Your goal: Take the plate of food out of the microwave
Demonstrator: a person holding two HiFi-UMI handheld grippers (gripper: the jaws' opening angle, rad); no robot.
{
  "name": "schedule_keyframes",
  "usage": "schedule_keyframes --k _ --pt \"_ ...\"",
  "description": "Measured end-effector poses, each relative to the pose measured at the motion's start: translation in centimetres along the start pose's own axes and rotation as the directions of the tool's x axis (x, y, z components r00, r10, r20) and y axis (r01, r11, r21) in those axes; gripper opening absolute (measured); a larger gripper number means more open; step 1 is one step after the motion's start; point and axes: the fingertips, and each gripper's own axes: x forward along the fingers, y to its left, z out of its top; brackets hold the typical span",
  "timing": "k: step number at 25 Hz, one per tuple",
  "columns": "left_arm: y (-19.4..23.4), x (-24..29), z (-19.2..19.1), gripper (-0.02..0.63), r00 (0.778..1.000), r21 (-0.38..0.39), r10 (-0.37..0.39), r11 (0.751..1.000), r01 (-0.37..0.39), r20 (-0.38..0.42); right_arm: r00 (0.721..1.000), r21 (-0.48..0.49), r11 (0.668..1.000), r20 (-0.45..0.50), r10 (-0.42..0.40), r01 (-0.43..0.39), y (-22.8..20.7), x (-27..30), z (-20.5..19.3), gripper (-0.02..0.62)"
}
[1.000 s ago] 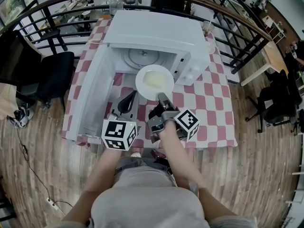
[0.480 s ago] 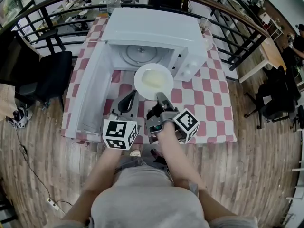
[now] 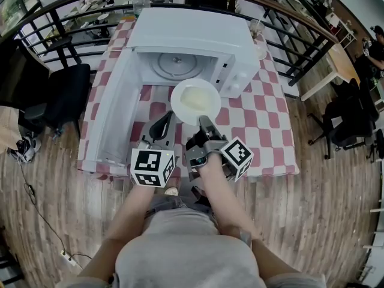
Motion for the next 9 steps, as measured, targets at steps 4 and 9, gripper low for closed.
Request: schedule_keyframes --k 4,9 --pt "-0.4 -0.1 0.1 0.0 1.0 -0.001 -0.005 1.0 0.005 0.003 1.0 -0.006 1.0 0.005 0.007 -0.007 0.3 -0.5 0.2 0.032" --pt "-1.1 -0.3 0.2 0.0 1.0 0.003 -0.013 1.0 0.013 0.008 1.0 -0.006 1.0 0.01 0.006 -0.006 0.3 -1.3 0.4 0.032"
